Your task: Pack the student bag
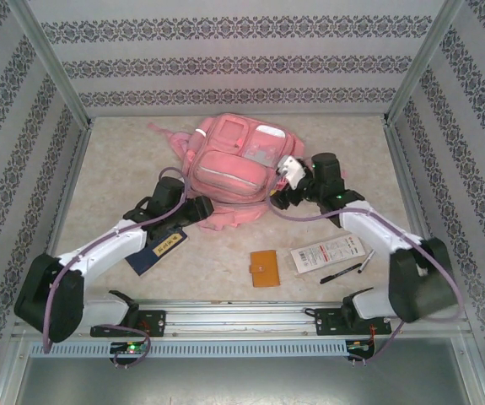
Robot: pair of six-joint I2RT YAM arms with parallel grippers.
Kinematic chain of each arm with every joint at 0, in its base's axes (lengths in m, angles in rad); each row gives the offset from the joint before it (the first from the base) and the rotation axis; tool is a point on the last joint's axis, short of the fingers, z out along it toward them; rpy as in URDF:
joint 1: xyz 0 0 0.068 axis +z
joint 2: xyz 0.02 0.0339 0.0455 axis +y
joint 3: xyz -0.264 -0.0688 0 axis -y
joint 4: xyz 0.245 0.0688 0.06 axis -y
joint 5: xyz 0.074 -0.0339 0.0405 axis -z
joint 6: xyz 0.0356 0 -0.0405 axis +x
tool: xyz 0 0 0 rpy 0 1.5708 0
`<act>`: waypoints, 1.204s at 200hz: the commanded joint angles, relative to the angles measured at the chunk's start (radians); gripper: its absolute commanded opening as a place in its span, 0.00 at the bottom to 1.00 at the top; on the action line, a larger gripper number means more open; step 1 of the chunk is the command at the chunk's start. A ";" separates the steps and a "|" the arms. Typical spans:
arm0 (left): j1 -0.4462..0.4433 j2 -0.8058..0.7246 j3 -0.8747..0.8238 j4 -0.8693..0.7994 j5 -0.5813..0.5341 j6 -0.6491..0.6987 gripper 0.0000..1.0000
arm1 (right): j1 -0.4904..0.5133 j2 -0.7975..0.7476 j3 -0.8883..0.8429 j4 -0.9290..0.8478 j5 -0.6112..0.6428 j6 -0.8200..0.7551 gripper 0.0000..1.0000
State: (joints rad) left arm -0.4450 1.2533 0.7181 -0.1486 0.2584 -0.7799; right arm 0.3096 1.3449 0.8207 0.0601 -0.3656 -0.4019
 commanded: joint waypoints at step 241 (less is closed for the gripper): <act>-0.258 0.488 0.406 -0.249 -0.222 0.876 0.98 | -0.313 0.402 0.140 -0.311 -0.381 0.635 0.61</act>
State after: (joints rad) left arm -0.7509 1.7908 1.1606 -0.3065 0.0181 0.0692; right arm -0.0002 1.6817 0.9287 -0.2844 -0.6304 0.2379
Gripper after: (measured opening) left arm 0.987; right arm 0.614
